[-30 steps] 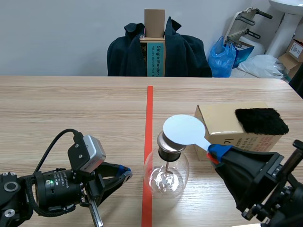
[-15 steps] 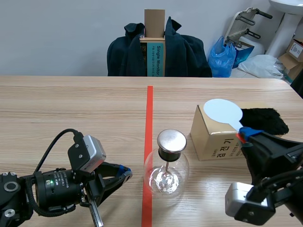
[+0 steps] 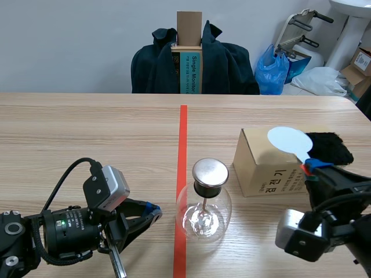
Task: Do the electroscope experiment.
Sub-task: 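Move the plate toward and away from the electroscope, then put the plate down on the right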
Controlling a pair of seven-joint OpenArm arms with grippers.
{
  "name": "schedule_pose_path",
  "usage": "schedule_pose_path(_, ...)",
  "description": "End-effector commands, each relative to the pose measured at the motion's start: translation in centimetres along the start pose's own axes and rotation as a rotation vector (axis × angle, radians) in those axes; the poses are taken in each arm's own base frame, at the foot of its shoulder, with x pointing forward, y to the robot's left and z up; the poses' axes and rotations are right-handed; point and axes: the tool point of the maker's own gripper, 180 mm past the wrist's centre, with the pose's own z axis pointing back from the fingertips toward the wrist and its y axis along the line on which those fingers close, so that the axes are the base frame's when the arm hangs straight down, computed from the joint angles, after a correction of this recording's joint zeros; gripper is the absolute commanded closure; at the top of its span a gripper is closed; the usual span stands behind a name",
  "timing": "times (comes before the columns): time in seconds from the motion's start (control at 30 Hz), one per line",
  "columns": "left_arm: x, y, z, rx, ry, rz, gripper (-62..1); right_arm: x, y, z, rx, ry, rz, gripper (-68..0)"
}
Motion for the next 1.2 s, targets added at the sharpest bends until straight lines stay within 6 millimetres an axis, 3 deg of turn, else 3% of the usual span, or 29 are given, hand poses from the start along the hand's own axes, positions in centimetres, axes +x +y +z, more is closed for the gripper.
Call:
schedule_pose_path(0.0,1.0,0.1,-0.1,0.008,-0.039,0.008,-2.3,-0.1,-0.7,-0.8,-0.030,-0.012,0.015,-0.8)
schedule_pose_path(0.37,0.9,0.2,-0.1,0.011,-0.039,0.008,-2.3,0.5,1.5,-2.8,0.003,-0.030,-0.025,-0.8)
schedule_pose_path(0.73,1.2,0.7,0.2,0.026,-0.044,0.004,-2.3,-0.1,2.7,-2.7,0.051,0.008,-0.045,-0.8)
schedule_pose_path(0.93,1.9,1.3,1.5,0.049,-0.056,-0.014,-2.3,-0.5,2.9,-2.7,0.058,0.031,-0.047,-0.9)
schedule_pose_path(1.1,3.4,-0.5,3.2,0.009,-0.079,-0.050,-2.3,-0.8,2.8,-2.7,0.057,0.051,-0.047,-1.1)
schedule_pose_path(1.17,4.3,-1.1,4.1,0.001,-0.097,-0.066,-2.3,-0.8,2.8,-2.7,0.057,0.051,-0.047,-5.4)
